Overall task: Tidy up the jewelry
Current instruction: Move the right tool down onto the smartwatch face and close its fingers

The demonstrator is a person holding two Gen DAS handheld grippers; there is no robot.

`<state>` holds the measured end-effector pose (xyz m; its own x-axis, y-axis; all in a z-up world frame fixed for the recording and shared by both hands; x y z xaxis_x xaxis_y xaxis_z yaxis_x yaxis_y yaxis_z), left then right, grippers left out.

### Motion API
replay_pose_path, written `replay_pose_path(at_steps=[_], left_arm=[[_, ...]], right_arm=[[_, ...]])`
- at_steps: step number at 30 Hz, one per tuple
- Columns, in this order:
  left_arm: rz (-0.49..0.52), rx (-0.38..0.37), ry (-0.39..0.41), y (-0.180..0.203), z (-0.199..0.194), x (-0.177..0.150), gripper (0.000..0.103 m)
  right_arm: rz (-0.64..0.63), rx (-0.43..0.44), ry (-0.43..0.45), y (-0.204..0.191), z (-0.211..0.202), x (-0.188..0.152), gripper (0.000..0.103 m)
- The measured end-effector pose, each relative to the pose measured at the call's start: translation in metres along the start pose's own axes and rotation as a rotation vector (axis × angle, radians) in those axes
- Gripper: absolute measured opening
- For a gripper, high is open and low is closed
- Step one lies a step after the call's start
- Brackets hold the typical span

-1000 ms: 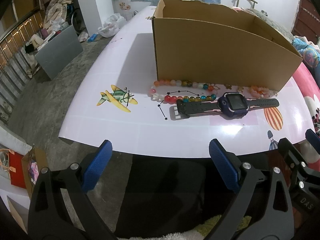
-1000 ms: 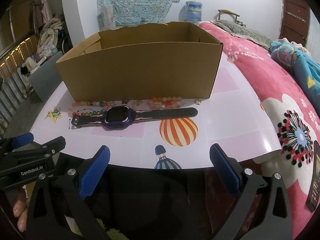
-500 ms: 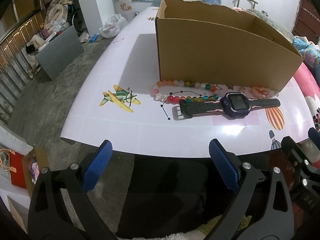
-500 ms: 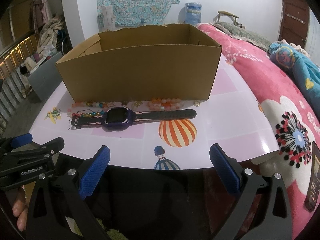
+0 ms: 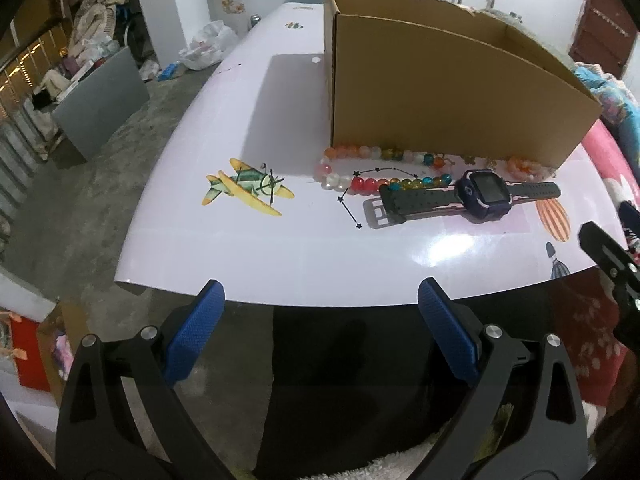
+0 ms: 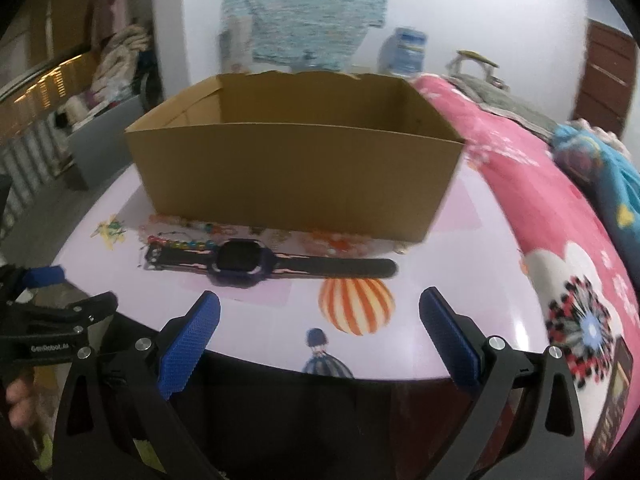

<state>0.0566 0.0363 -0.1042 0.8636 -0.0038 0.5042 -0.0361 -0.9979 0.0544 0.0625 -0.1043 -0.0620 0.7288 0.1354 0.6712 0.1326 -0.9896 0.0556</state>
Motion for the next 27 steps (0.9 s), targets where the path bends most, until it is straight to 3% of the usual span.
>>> replay_pose_path(at_steps=[3,11,21,27], left_arm=[[0.011,-0.070,0.020,0.001,0.001,0.002,0.094],[-0.003,-0.217,0.038,0.009,0.007,0.027,0.094],[0.019,-0.244,0.054,0.019,0.025,0.036,0.094],[0.081,-0.214,0.047,0.027,0.036,0.035,0.094]], right_arm=[[0.020,0.068,-0.020,-0.003,0.010,0.004,0.097],[0.029,0.152,-0.077,-0.012,0.038,0.013,0.097],[-0.090,0.294,-0.131,-0.030,0.056,0.024,0.097],[-0.168,0.363,-0.156,-0.041,0.057,0.028,0.084]])
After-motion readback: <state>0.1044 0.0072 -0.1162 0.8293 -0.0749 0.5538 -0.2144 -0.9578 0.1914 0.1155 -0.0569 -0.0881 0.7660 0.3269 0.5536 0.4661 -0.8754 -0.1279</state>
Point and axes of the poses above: each gripper's, at about its wrist camera, not at the fingertips, and z roughly the way its jaws point, y to its right, x to its top, the point moved 10 cm from there along z, roughly the way its jaws point, and after that the axes turned 4 degrees about -z, right-handed, at the moved point
